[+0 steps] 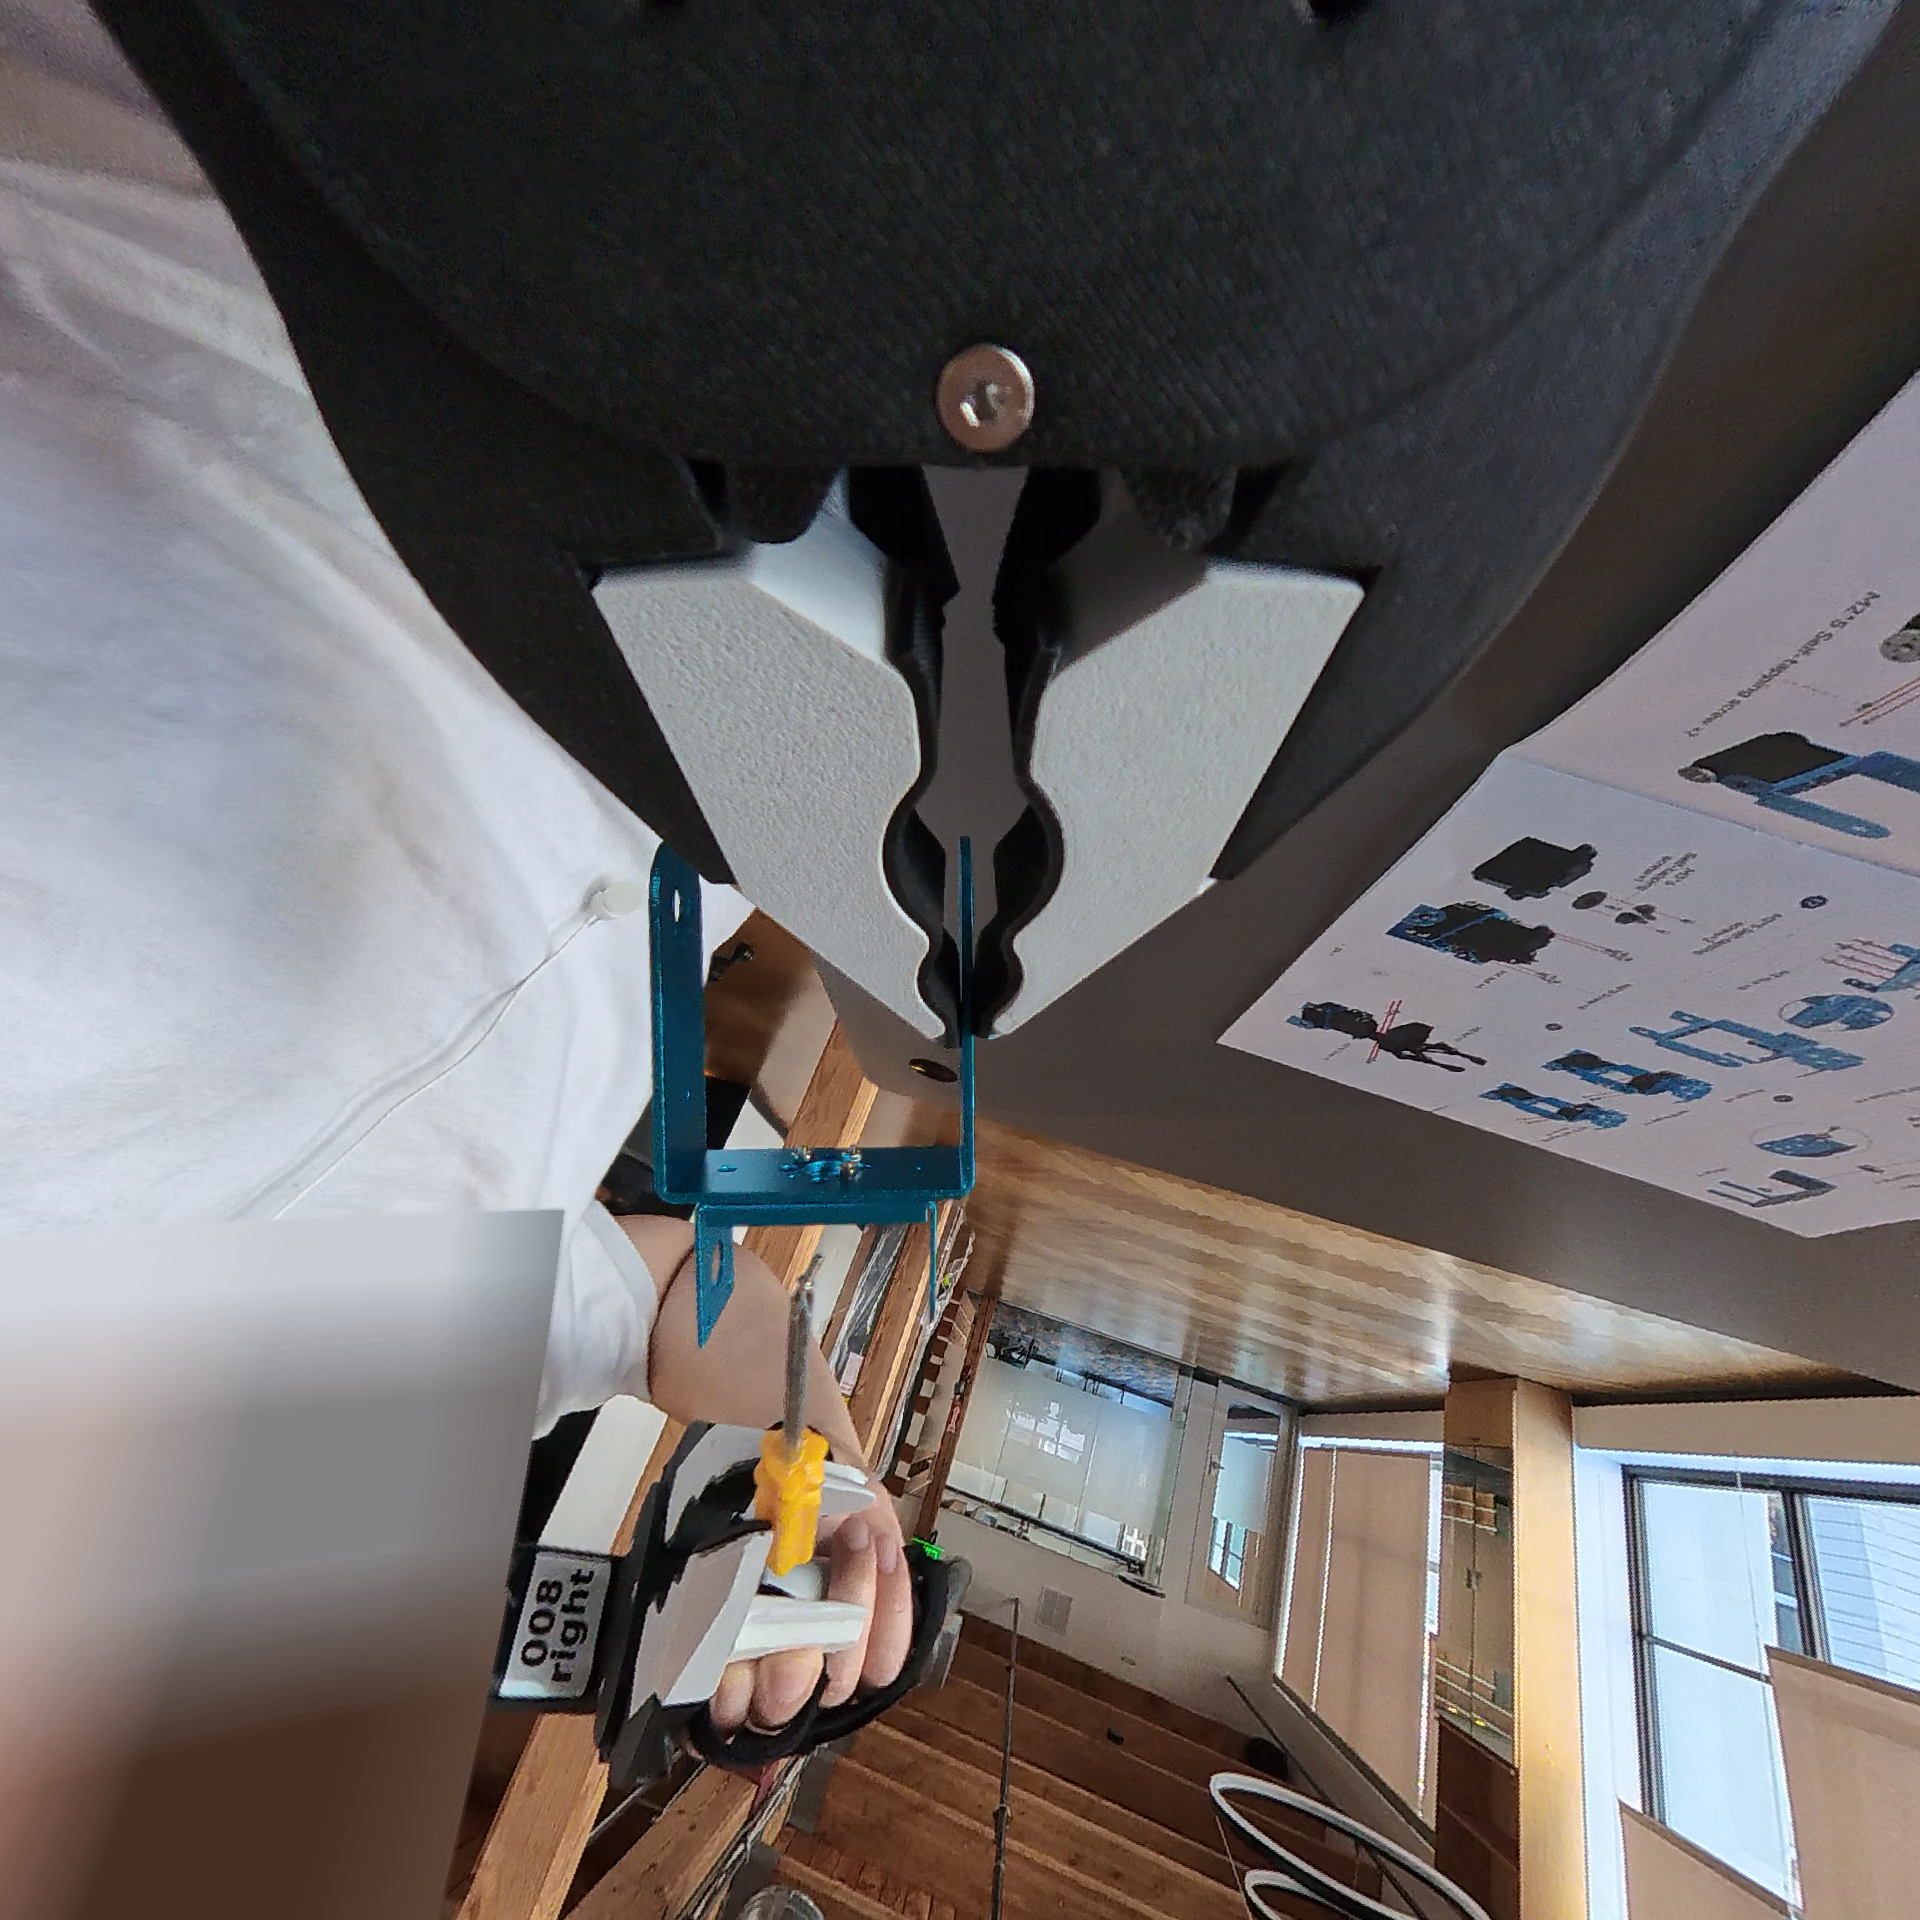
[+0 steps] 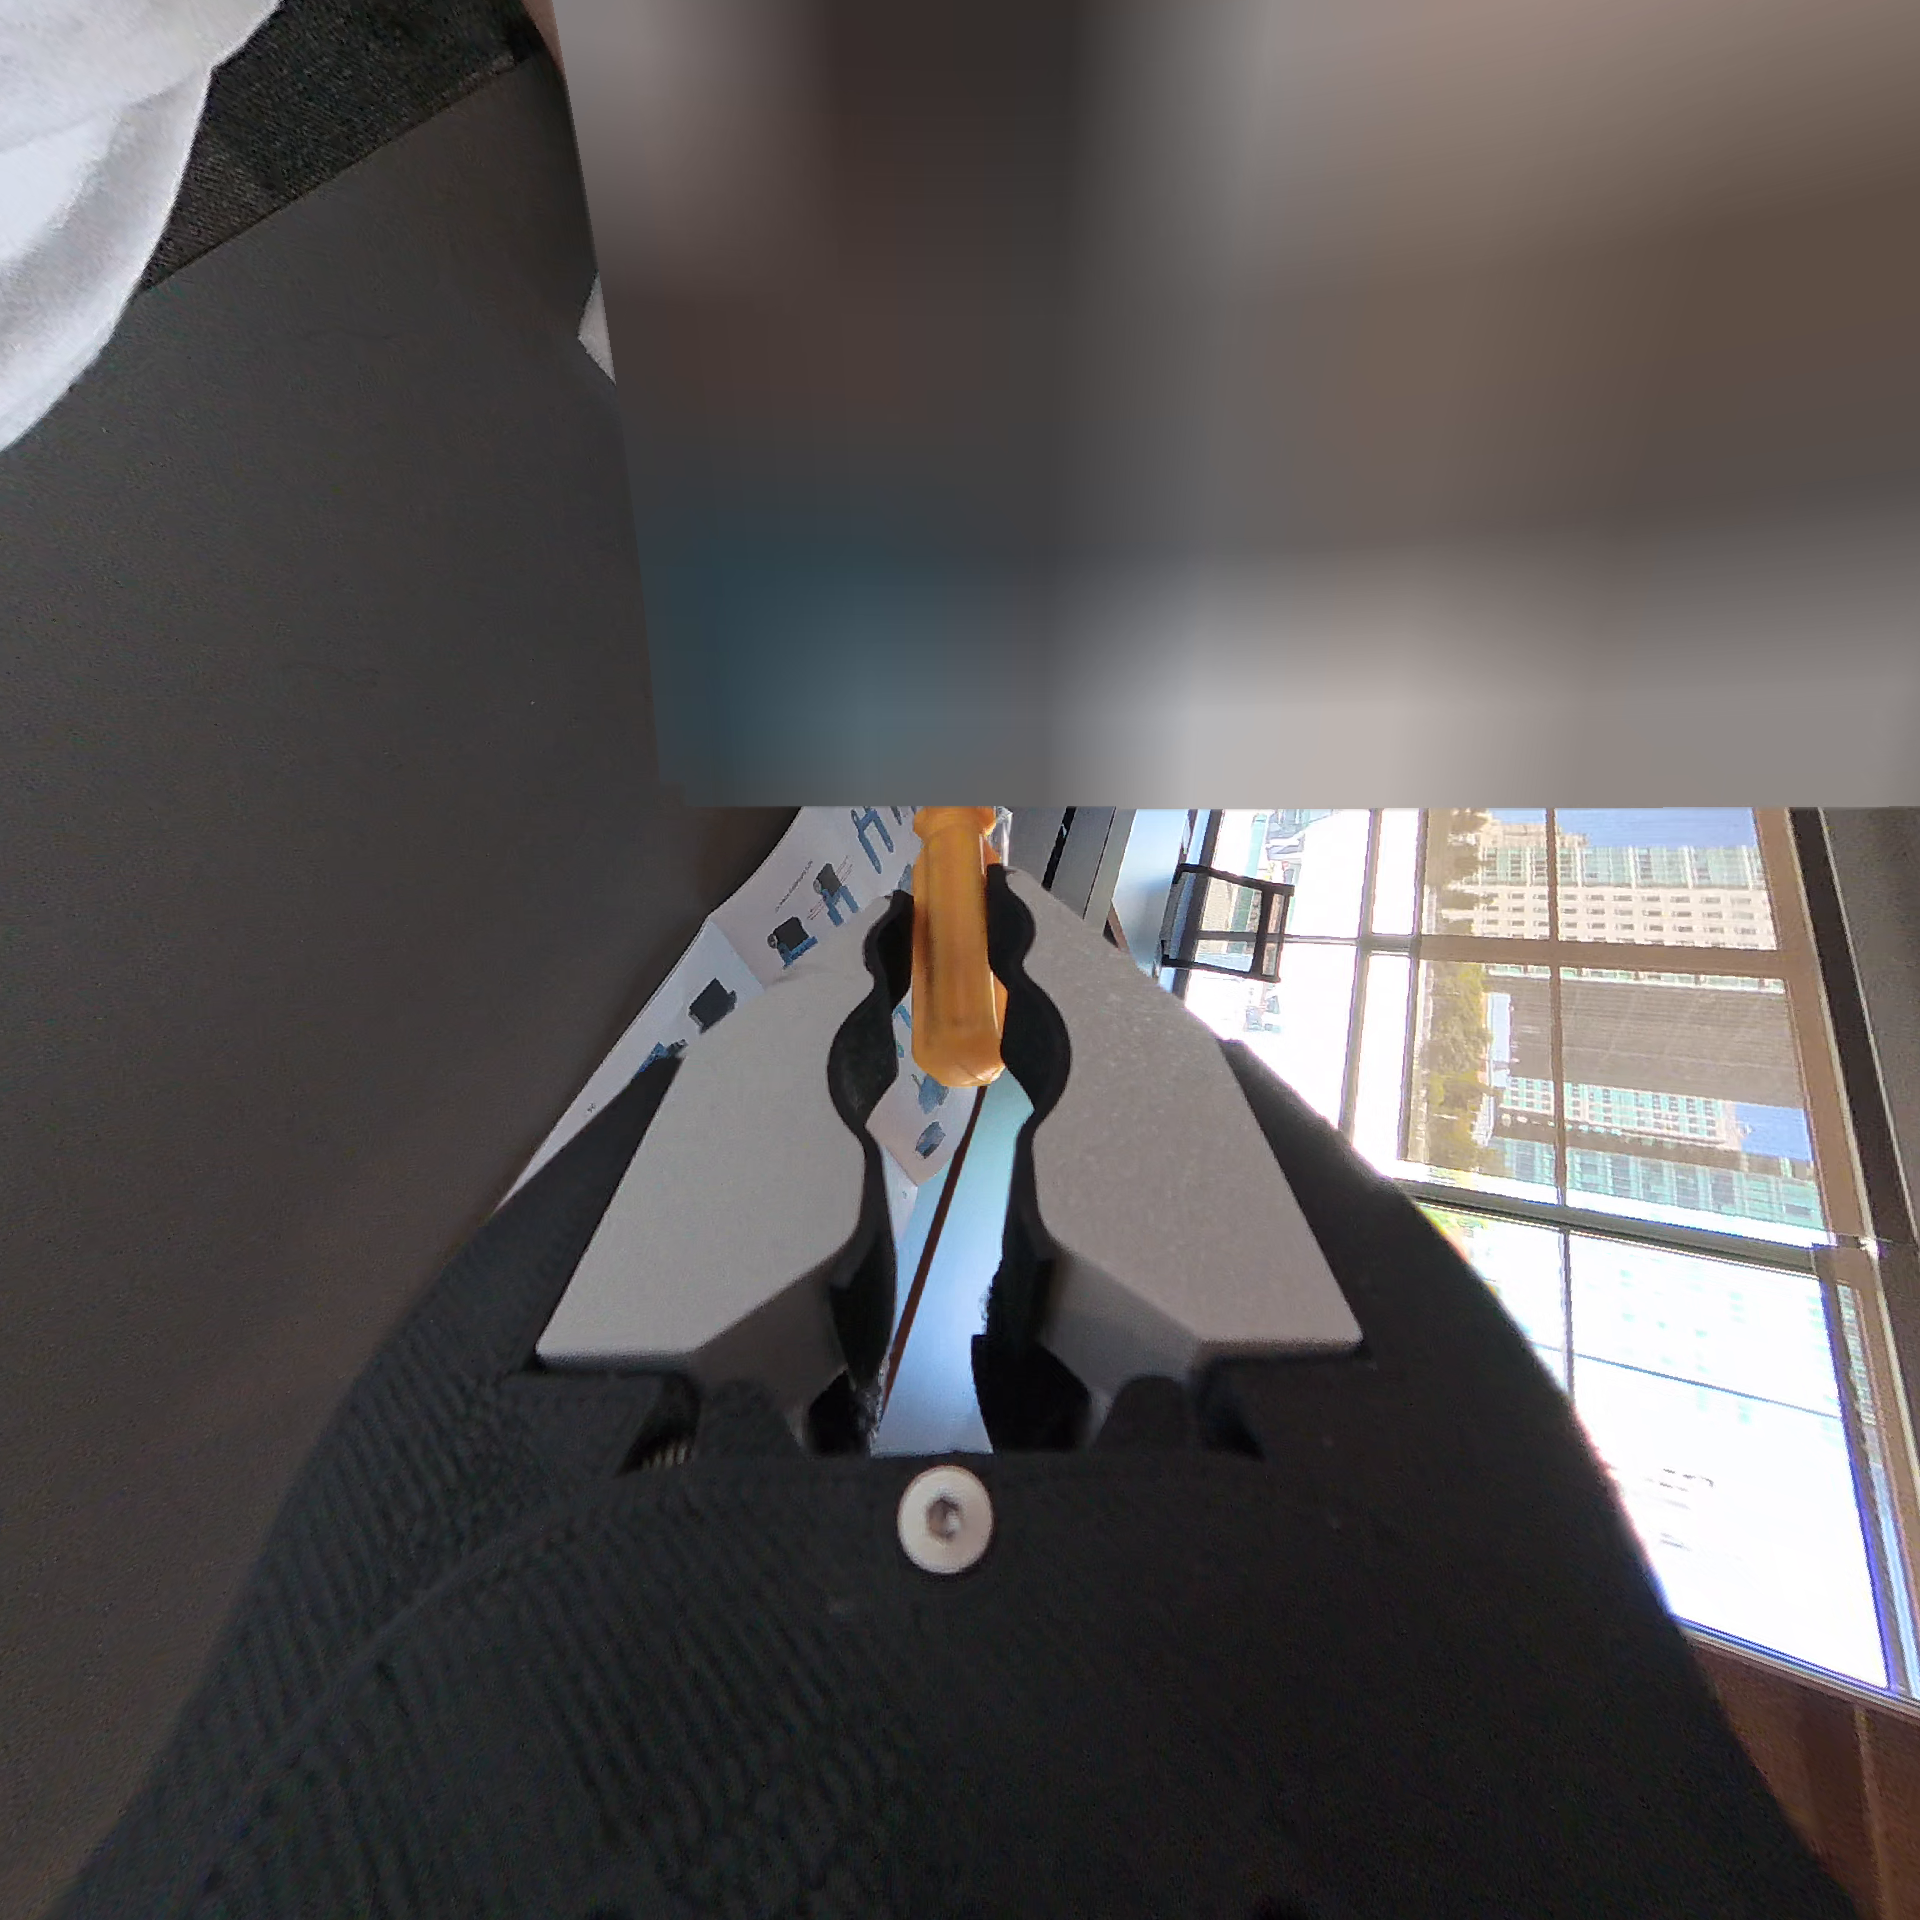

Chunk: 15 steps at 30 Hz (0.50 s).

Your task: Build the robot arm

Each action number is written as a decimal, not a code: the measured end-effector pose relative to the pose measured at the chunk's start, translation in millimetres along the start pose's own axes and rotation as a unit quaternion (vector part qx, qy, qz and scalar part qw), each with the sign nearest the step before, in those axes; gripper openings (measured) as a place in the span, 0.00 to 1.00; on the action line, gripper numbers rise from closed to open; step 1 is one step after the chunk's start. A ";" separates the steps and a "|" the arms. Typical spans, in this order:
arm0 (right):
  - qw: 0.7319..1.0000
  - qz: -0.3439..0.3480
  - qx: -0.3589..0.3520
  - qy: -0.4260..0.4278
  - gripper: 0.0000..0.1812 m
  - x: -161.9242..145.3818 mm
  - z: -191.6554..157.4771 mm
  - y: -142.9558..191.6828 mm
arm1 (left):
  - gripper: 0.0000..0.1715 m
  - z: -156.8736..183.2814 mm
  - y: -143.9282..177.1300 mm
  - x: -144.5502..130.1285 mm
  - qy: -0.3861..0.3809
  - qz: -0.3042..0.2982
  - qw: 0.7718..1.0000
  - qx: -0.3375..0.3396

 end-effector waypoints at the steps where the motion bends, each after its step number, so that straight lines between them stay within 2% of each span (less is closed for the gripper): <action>1: 1.000 0.001 0.004 -0.003 0.07 0.1 -0.8 0.6 | 0.00 -1.0 0.5 -0.1 0.000 0.000 1.000 0.002; 15: 0.999 0.017 0.033 -0.036 0.07 4.1 -8.6 0.5 | 0.00 -0.2 -2.5 -2.5 -0.016 -0.009 1.000 0.003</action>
Point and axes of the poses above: each gripper's, where its closed fingertips meet, y back along the fingers, x out of its top, z = x × y across the jaws, the point moved 1 cm from there along y, back along the fingers, and after that the axes turned 7 degrees about y, right-handed, at the moved point
